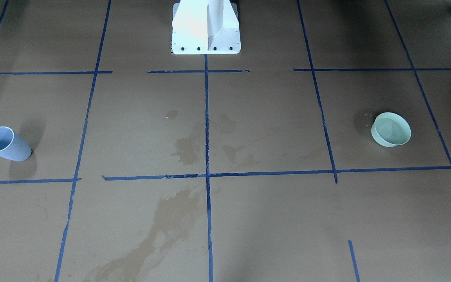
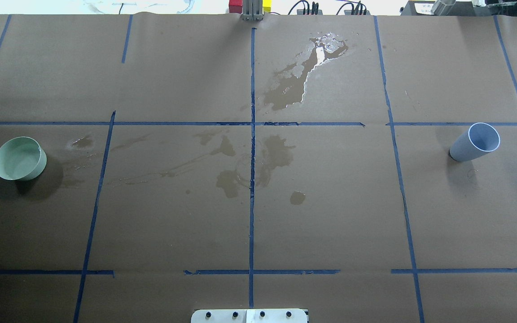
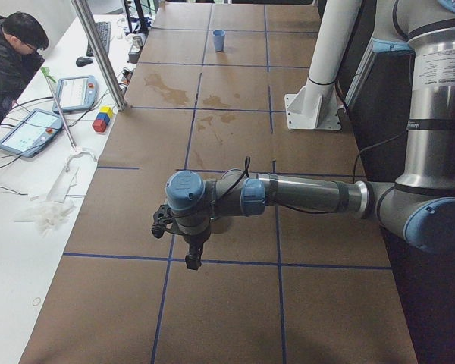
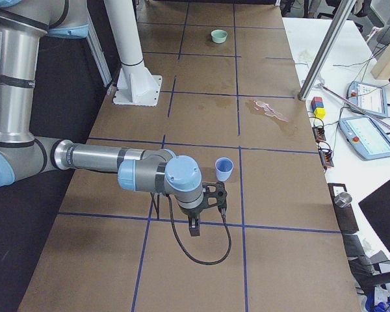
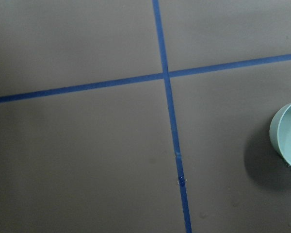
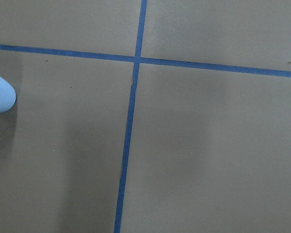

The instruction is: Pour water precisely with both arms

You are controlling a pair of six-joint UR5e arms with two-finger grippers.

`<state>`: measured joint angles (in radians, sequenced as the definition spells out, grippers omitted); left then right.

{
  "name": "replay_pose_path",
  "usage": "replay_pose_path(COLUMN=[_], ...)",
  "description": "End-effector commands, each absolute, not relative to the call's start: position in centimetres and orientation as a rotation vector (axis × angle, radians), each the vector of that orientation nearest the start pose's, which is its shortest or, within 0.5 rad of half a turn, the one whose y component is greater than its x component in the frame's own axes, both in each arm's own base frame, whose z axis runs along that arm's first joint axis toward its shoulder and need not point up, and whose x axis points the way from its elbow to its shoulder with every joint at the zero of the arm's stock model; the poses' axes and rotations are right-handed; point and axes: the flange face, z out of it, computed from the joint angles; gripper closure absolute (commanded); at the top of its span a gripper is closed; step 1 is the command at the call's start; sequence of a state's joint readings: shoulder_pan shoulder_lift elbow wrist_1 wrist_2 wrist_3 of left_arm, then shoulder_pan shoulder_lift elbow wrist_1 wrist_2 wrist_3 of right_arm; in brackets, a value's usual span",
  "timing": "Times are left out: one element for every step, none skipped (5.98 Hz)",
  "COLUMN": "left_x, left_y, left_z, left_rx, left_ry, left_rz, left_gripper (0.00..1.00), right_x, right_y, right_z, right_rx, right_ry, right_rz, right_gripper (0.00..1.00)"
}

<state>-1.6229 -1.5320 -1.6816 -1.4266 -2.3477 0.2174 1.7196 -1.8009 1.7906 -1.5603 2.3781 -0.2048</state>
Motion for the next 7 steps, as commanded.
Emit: replay_pose_path(left_x=[-8.8,-8.7,-8.6,-8.5,-8.5,-8.5,-8.5], left_y=[-45.8,-45.5,-45.6,-45.5,-45.4,-45.4,-45.3], left_z=[66.3,66.5,66.5,66.5,66.4,66.3,66.4], left_rx=[-0.003,-0.005,-0.008,-0.01,-0.006,-0.005,-0.006], left_ry=[0.786,0.781,0.781,0.783,0.785,0.787,0.787], left_rz=[0.112,0.122,0.123,0.123,0.124,0.124,0.124], left_gripper=[0.0,0.0,0.0,0.0,0.0,0.0,0.0], right_x=[11.7,11.8,11.8,11.1,9.0,7.9,7.7], right_y=[-38.1,-38.2,-38.1,-38.3,-39.1,-39.6,-39.6], right_z=[65.4,65.5,65.5,65.6,65.4,65.2,65.3], right_rx=[0.129,0.129,0.128,0.112,0.085,0.075,0.074], right_ry=[-0.804,-0.803,-0.795,-0.795,-0.797,-0.782,-0.784], right_rz=[-0.047,-0.047,-0.051,-0.058,-0.08,-0.11,-0.114], right_gripper=[0.0,0.0,0.0,0.0,0.0,0.0,0.0])
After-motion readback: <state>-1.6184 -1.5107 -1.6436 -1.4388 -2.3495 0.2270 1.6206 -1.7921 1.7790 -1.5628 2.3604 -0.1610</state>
